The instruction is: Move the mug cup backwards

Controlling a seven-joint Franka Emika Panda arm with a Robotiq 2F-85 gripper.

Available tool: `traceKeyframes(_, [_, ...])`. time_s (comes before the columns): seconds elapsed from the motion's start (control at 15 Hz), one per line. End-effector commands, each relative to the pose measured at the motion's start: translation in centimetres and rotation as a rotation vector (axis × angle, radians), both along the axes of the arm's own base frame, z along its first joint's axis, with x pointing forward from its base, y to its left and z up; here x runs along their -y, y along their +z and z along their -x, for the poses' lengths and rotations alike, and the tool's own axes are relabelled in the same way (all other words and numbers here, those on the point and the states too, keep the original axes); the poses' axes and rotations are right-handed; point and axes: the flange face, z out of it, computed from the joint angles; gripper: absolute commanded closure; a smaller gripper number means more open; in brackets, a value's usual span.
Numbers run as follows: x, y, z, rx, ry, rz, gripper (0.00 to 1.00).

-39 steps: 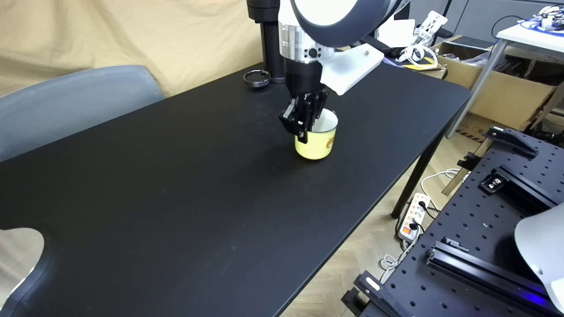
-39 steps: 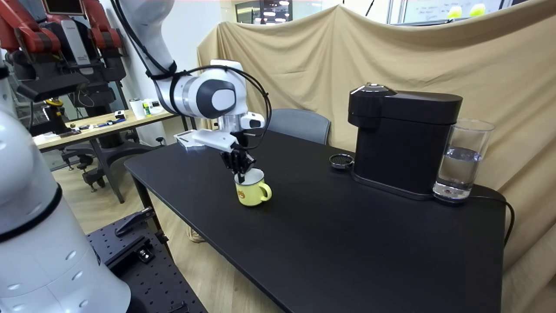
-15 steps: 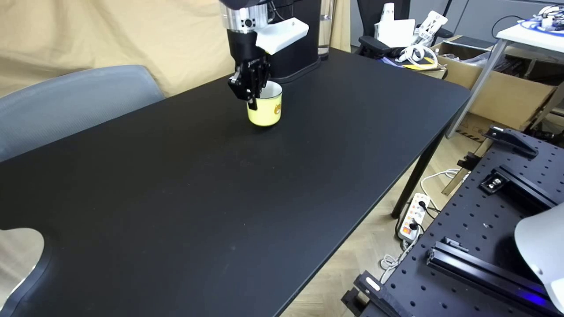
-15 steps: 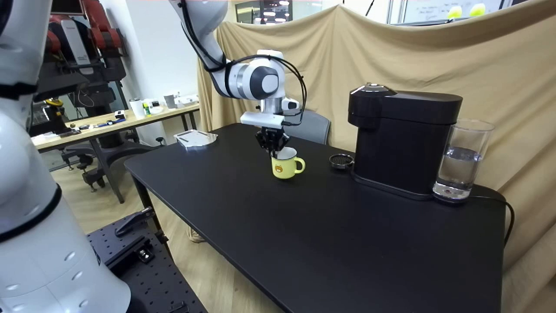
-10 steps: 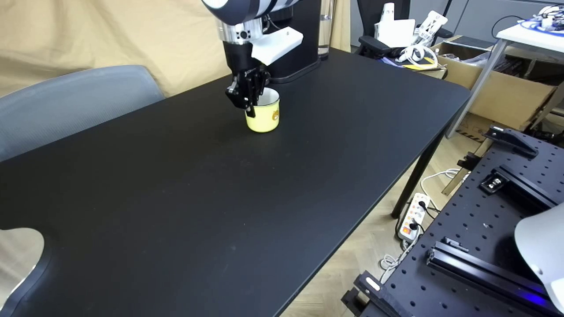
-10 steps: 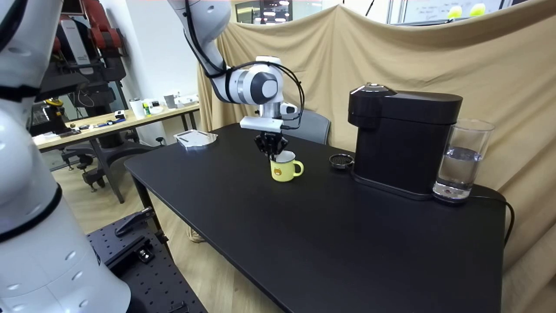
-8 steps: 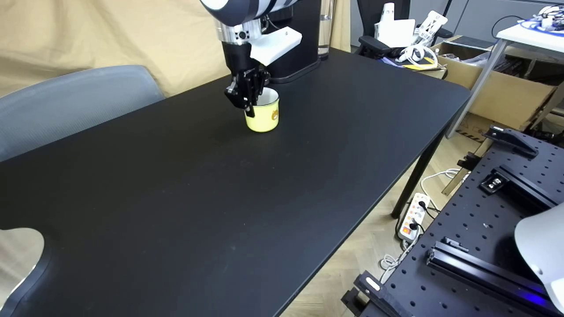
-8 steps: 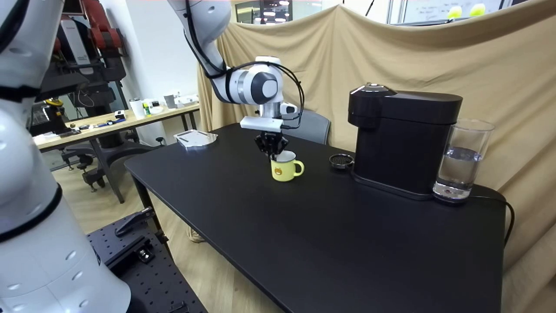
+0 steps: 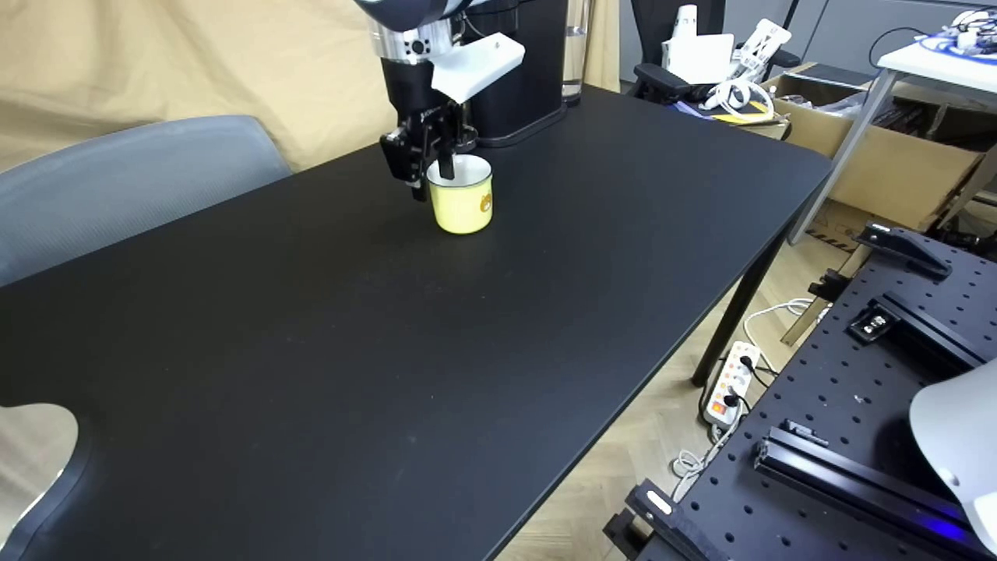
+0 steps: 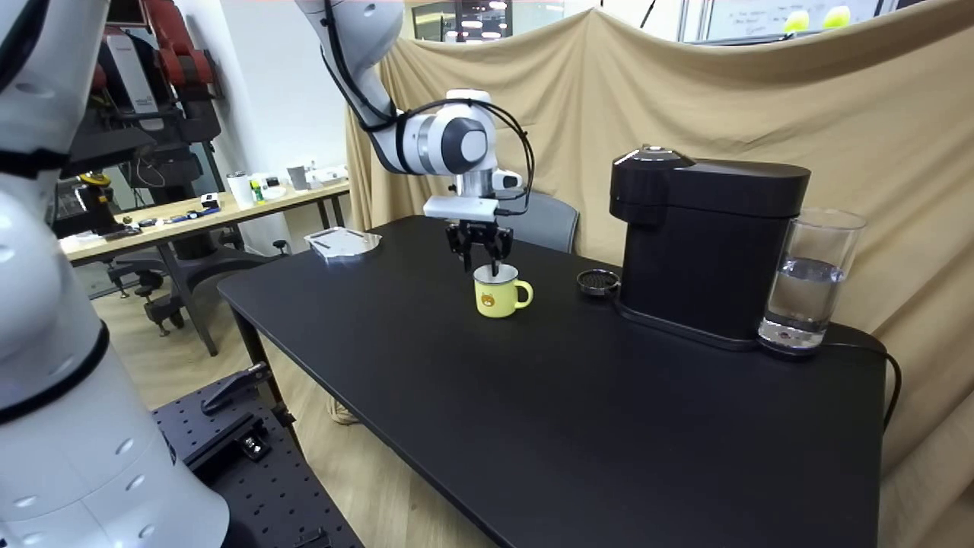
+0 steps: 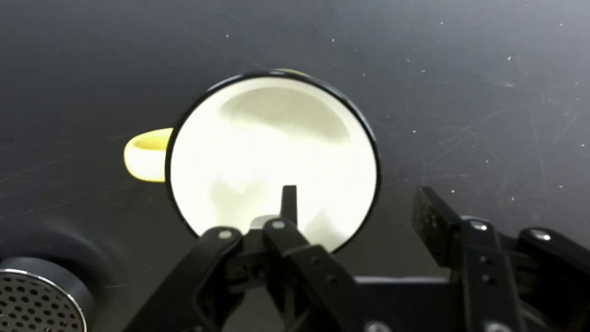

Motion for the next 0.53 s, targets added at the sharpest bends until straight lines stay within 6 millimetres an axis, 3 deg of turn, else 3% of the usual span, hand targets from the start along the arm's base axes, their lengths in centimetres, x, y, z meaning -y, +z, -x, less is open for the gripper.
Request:
traceKeyframes(0.0, [-0.9,3.6,0.6,0.031,-0.002,0.017,0.03])
traceKeyframes(0.47, [-1.8,9.1,2.9,0.035,-0.057,0.038,0.0])
